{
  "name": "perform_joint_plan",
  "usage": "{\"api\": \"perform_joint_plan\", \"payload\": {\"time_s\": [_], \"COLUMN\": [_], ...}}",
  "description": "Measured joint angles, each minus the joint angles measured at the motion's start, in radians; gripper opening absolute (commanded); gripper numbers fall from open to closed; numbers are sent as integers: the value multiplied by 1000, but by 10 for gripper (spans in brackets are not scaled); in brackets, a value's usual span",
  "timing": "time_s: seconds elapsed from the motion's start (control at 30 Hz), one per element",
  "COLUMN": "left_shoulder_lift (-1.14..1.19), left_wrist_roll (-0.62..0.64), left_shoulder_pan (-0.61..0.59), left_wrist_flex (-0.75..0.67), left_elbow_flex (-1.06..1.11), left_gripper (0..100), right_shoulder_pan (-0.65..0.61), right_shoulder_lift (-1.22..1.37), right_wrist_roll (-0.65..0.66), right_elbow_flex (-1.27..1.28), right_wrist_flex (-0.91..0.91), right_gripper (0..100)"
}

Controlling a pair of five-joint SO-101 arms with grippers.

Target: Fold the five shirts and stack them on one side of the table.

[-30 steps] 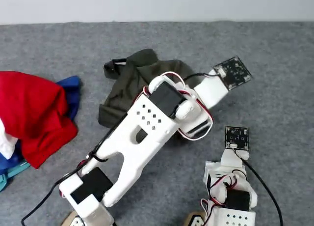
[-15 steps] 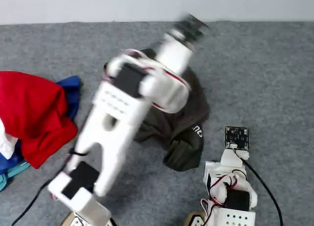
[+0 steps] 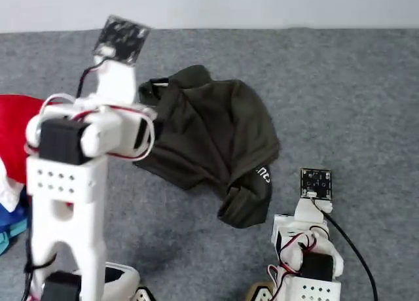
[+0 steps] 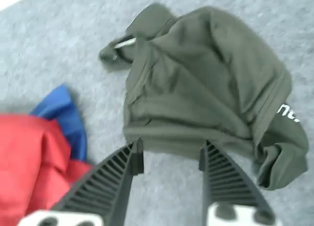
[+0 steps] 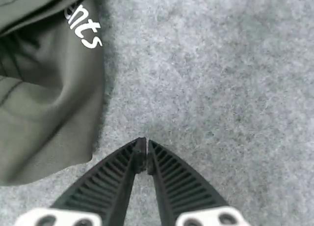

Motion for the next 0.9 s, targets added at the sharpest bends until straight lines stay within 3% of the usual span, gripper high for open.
{"api": "perform_joint_plan", "payload": {"time_s": [0.17, 0.37, 0.5, 0.7, 0.9], "left_shoulder_lift": [-57, -101, -158, -295, -425], "left_wrist_roll": [-6, -6, -20, -77, -118], "left_shoulder_pan": [-86, -184, -275, -399, -434], "left_wrist_flex": [0, 0, 0, 0, 0], "left_elbow_flex": [71, 158, 233, 381, 512], "left_gripper": [184, 184, 184, 184, 184], "right_shoulder_pan": [6, 14, 12, -146, -270], "right_shoulder_lift": [0, -2, 0, 28, 261], "right_wrist_roll": [5, 252, 299, 325, 362], "right_elbow_flex": [0, -54, -178, -364, -497], "right_wrist_flex": [0, -48, -20, 107, 109], "right_gripper": [9, 9, 9, 8, 8]}}
